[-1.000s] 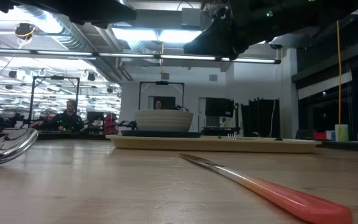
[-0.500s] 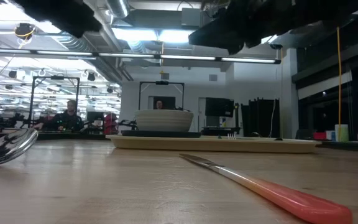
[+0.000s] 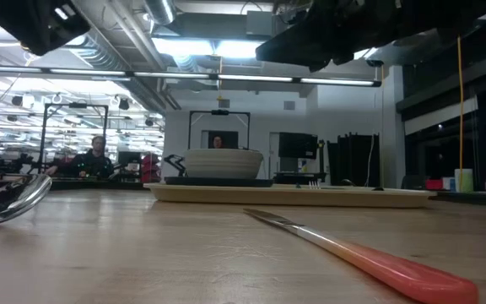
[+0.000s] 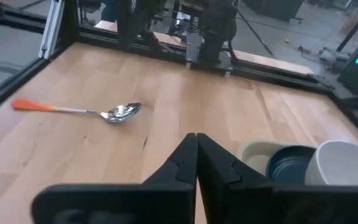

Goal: Set up tray
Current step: Put the orange spoon on top of the green napkin to the left of the orange fork on the gray serving tray

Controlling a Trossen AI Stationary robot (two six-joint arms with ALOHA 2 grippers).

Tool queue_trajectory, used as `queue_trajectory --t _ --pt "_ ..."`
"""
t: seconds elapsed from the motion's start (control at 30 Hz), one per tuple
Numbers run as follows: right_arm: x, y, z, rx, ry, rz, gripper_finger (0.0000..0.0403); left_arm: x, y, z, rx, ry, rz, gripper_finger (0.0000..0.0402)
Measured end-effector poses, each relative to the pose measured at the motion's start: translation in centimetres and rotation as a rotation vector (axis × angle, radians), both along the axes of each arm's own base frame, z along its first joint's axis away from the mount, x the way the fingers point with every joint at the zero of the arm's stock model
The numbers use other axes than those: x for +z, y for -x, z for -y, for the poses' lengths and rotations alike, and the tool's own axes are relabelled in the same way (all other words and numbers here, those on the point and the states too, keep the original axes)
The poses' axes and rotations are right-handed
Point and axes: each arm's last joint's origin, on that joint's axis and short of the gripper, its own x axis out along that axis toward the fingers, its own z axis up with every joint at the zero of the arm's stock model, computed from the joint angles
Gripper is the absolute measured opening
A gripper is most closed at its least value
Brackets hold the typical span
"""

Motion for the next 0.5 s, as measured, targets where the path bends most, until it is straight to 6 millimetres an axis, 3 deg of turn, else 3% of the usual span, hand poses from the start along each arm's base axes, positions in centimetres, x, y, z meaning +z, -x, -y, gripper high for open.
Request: queue_trajectory --t 0.17,0.5 --pt "0.09 -0.18 0.54 -0.015 0.005 0.009 0.0018 -0.05 -0.07 0.00 0.029 0.007 0.005 0.0003" --pt "0.11 -0.19 0.60 -0.015 0.005 0.009 0.0009 0.12 -0.39 -0.58 0.056 -0.147 0.086 0.0012"
